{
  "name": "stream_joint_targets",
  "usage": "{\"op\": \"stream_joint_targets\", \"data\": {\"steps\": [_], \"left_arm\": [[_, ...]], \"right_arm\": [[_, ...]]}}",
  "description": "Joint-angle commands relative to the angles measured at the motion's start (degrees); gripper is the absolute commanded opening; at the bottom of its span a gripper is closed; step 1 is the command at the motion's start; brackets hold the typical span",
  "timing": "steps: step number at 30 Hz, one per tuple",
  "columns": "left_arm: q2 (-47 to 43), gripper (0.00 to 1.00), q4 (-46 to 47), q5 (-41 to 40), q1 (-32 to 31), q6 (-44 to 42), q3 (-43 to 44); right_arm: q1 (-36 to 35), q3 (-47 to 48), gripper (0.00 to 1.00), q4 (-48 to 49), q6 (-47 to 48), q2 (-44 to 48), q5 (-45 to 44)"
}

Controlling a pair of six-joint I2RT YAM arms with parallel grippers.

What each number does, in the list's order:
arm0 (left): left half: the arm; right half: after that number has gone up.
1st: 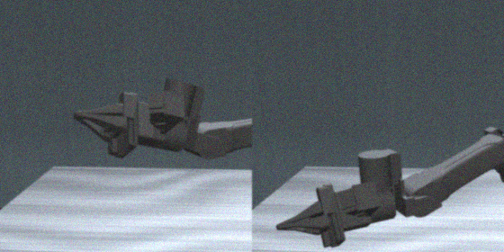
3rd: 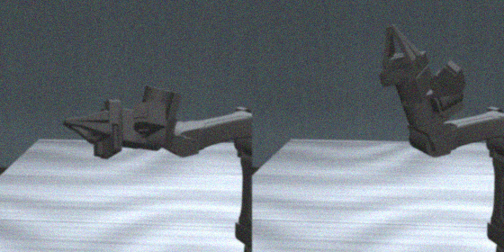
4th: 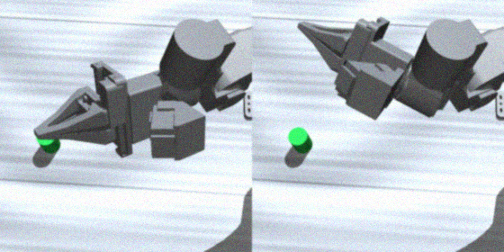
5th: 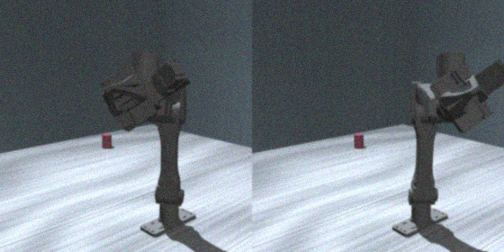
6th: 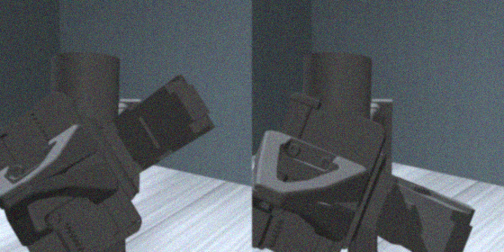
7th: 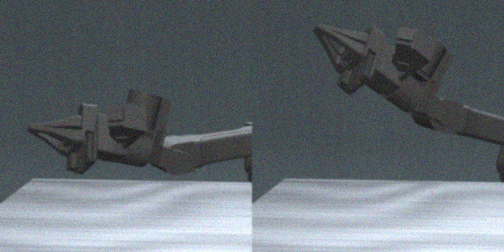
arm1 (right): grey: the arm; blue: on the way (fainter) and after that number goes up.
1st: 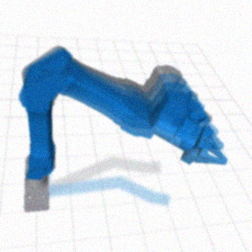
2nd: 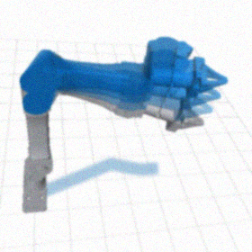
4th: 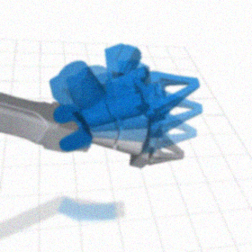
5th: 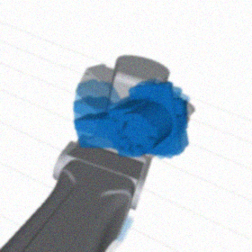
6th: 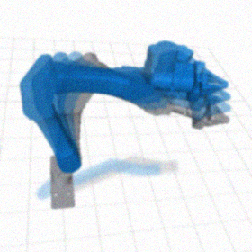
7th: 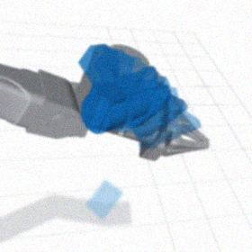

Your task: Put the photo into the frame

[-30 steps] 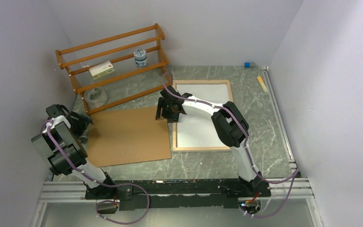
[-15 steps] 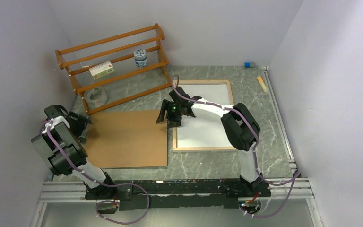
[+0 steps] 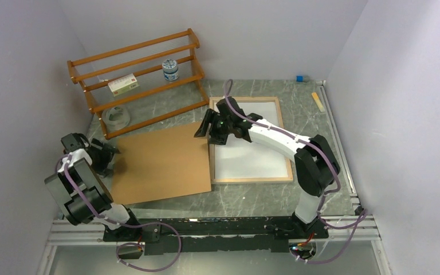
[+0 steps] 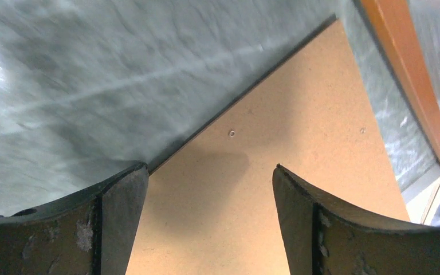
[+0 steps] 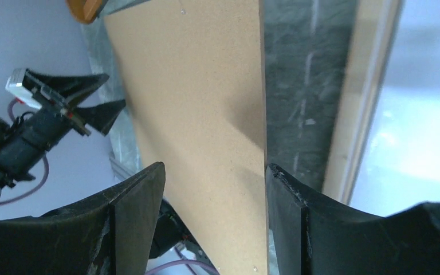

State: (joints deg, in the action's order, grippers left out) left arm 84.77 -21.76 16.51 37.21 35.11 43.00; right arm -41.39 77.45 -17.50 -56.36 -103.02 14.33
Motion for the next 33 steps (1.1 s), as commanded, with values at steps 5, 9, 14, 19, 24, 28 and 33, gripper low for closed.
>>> {"op": "stream_joint_targets", "data": {"steps": [5, 9, 14, 19, 24, 28, 33], "left_arm": [[-5.1, 0.83, -8.7, 13.6, -10.2, 5.5, -8.0], [-6.6, 0.82, -7.8, 13.5, -14.8, 6.1, -7.9], [-6.5, 0.82, -9.5, 11.7, -16.6, 3.8, -5.9], [-5.2, 0.82, -11.0, 9.6, -16.6, 1.2, -2.5], [-2.8, 0.82, -12.6, 9.0, -16.6, -1.0, 1.2], [-1.9, 0.82, -14.1, 8.2, -16.6, -2.7, 3.7], [-0.9, 0.82, -16.3, 8.0, -16.6, -4.9, 7.0]], "right_arm": [[2.9, -8.8, 0.67, 3.8, -1.0, 8.0, -1.4], [6.2, -13.7, 0.67, 4.4, 0.5, 11.1, -3.1], [7.5, -13.6, 0.68, -2.3, 7.6, 13.7, -13.5], [7.5, -12.7, 0.80, -10.0, 14.8, 15.5, -28.9], [5.9, -12.6, 0.86, -12.5, 22.9, 18.3, -36.9], [-3.5, -13.5, 0.86, -7.7, 37.4, 21.5, -34.1], [-17.8, -14.9, 0.86, -6.1, 51.0, 21.5, -32.0]]}}
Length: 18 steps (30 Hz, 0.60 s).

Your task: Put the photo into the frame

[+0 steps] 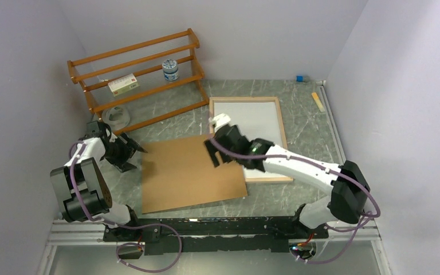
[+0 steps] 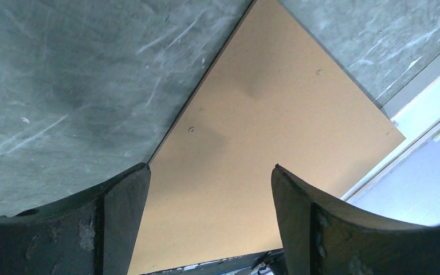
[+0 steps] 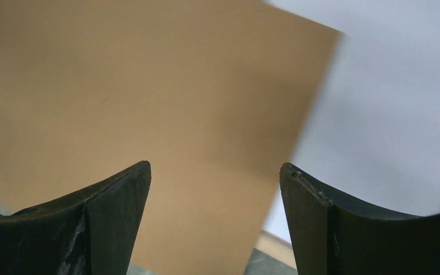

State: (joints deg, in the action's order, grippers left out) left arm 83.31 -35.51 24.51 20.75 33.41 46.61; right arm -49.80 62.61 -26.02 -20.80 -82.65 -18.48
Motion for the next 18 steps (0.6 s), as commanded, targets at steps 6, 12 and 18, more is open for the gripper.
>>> {"op": "stream_joint_targets", "data": {"steps": [6, 12, 18], "left_arm": [[-0.2, 0.82, -3.9, 0.4, -0.1, -6.4, 5.8], [2.7, 0.81, -4.1, 1.5, -0.1, -8.9, 6.8], [5.2, 0.80, -3.8, 2.2, -0.1, -9.8, 5.8]], "right_arm": [[-23.4, -2.1, 0.85, 4.1, 26.5, -2.4, -0.1], [-33.7, -9.2, 0.83, 7.5, 36.1, -3.4, -3.6], [-40.9, -17.1, 0.82, 14.8, 38.0, -2.2, -11.6]]}}
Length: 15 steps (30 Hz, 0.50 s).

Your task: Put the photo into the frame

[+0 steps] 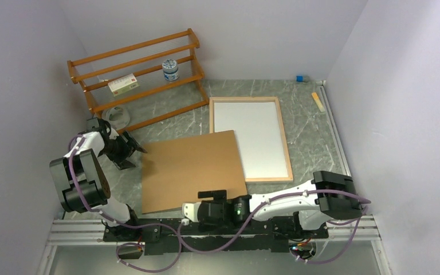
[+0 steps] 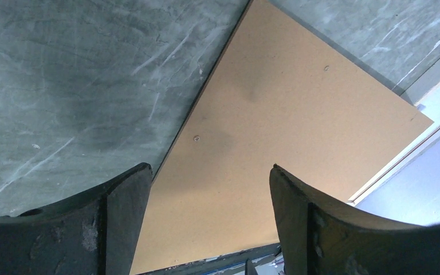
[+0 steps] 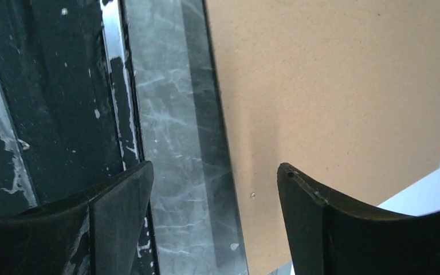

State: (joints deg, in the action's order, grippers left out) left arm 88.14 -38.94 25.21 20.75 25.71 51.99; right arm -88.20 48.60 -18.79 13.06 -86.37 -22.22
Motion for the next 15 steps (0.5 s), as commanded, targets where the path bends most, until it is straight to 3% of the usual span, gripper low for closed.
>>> {"op": "stream_joint_targets", "data": {"steps": [1, 8, 15], "left_arm": [[0.5, 0.80, -0.2, 1.6, -0.1, -2.2, 0.1], [1.3, 0.80, 0.2, 2.6, -0.1, -2.4, -0.1], [1.9, 0.79, 0.8, 3.4, -0.1, -2.1, -0.5]], "right_arm": [[-2.9, -4.2, 0.82, 9.2, 4.8, 1.3, -9.6], [-4.5, -9.9, 0.79, 21.5, 12.5, -2.2, -17.5], [-5.7, -13.0, 0.79, 30.9, 16.4, -7.2, -19.7]]}}
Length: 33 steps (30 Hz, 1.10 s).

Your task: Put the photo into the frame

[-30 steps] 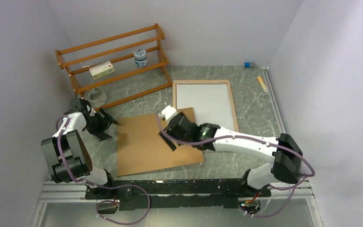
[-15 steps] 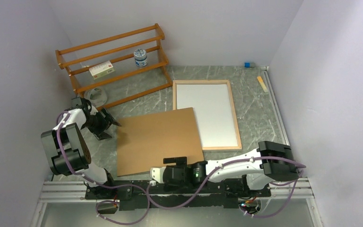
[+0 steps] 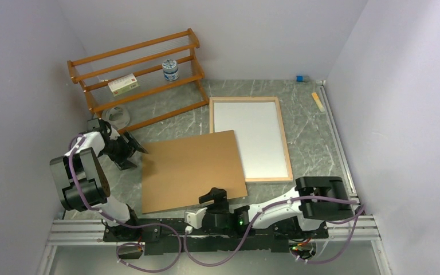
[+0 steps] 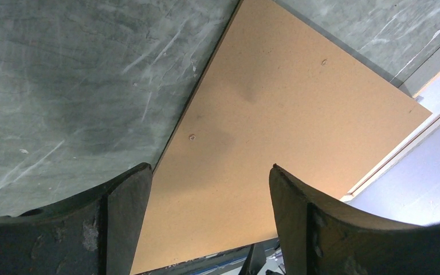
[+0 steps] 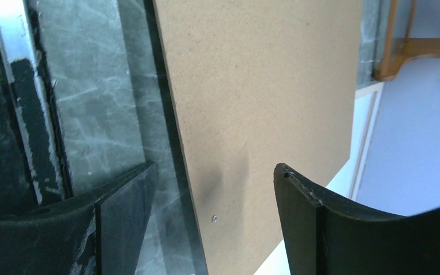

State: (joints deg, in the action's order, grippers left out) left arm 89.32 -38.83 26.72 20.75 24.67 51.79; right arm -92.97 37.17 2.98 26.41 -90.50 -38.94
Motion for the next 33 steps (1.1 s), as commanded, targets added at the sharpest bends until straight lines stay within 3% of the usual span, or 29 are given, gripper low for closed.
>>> {"op": "stream_joint_targets", "data": {"steps": [1, 10, 18, 21, 24, 33], "left_arm": [[0.8, 0.79, 0.7, 1.9, -0.1, -1.1, -0.2], [1.9, 0.79, 1.1, 2.8, -0.1, -0.9, -0.1], [1.7, 0.78, 1.5, 3.5, -0.1, -0.3, 0.1], [1.0, 0.78, 1.3, 3.0, -0.1, 0.5, 0.4], [0.2, 0.79, 0.6, 2.3, -0.1, 1.3, 1.3], [-7.4, 0.79, -6.0, -0.3, -0.1, 5.4, 11.1]], "right_arm": [[-1.3, -1.7, 0.79, 10.3, 3.1, -4.2, -3.4], [-3.8, -4.6, 0.75, 25.5, 9.7, -12.8, -8.2], [-4.9, -5.0, 0.32, 26.0, 10.4, -12.5, -9.4], [-5.0, -3.4, 0.12, 22.3, 8.0, -11.8, -9.9], [-5.0, -3.1, 0.01, 22.6, 8.1, -11.4, -11.4], [-4.3, -3.7, 0.00, 28.7, 17.1, -6.1, -17.8]]}}
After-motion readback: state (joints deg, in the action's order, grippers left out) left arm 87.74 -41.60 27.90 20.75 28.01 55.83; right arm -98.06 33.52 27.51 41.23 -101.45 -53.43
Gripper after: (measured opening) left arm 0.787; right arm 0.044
